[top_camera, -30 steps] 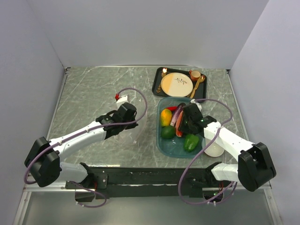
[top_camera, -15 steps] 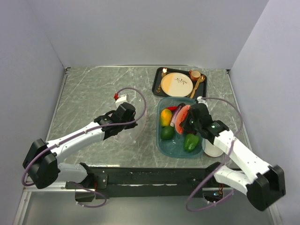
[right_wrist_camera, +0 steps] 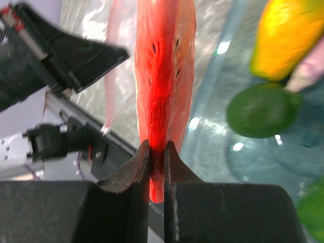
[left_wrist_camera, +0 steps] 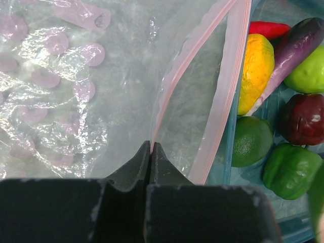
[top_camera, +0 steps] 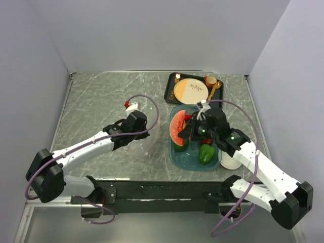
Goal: Place the food in the zip-top bag and seal the zipper
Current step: Pick up the fake fruit from the bin, then place the fake fruit in the zipper food storage bag.
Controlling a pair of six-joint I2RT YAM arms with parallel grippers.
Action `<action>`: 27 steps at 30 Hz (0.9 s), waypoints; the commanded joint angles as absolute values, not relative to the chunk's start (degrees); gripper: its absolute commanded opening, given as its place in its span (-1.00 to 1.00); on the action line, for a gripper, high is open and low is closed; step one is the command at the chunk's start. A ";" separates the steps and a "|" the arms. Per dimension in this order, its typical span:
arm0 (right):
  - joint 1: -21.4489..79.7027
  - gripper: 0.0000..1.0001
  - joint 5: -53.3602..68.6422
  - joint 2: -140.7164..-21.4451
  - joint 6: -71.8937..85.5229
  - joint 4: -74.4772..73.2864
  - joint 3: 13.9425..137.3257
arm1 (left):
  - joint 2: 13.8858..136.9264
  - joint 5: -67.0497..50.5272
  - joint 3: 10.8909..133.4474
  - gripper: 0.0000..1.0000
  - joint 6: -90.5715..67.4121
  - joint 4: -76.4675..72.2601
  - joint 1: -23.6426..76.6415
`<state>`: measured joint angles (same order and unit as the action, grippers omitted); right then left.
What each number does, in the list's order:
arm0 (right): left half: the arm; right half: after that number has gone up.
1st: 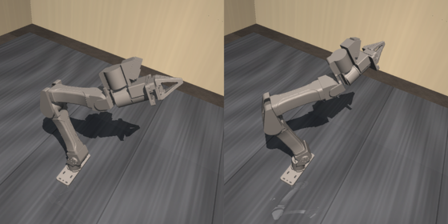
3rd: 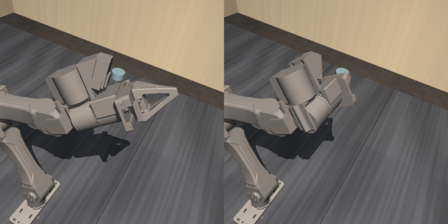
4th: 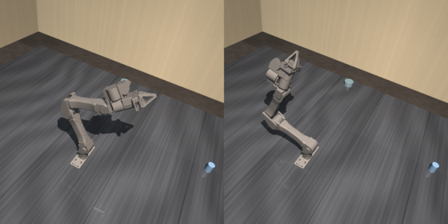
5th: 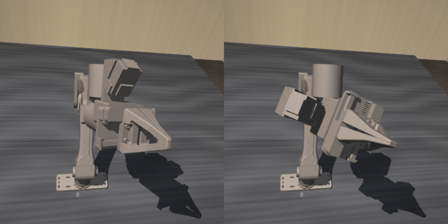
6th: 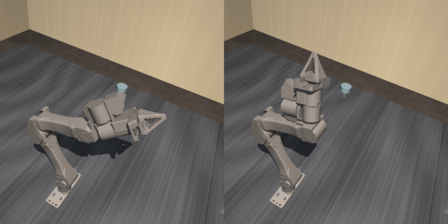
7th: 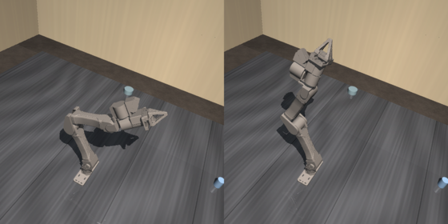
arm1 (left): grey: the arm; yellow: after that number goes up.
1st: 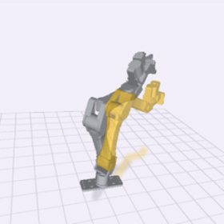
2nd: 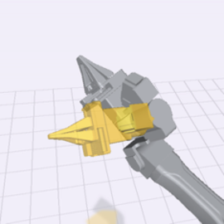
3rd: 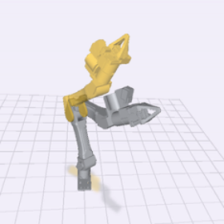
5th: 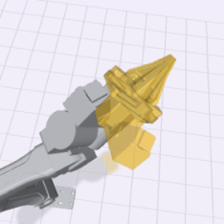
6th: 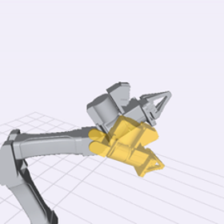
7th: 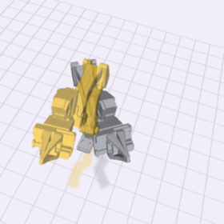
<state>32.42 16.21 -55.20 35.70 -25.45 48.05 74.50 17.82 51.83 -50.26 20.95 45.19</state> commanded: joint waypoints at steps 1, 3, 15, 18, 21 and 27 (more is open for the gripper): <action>34.54 -1.00 22.14 -57.56 36.21 -18.73 50.80 | 74.80 16.17 54.14 -0.98 -49.57 18.46 45.00; 35.59 -1.00 22.50 -59.32 36.73 -16.89 51.06 | 74.62 15.74 53.96 -0.99 -49.75 18.02 45.00; 39.37 -1.00 25.58 -68.81 42.18 -6.60 52.38 | 74.79 15.91 54.93 -0.99 -50.10 17.75 45.09; 39.46 -1.00 25.66 -71.62 43.93 -4.49 52.82 | 74.97 16.00 55.37 -0.99 -49.75 17.75 45.09; 39.73 -1.00 24.70 -74.09 45.52 -2.99 52.64 | 74.53 16.00 55.02 -0.99 -49.57 18.11 45.09; 39.64 -1.00 20.32 -76.82 46.84 -5.97 53.35 | 72.60 16.70 53.96 -0.98 -49.83 18.28 45.09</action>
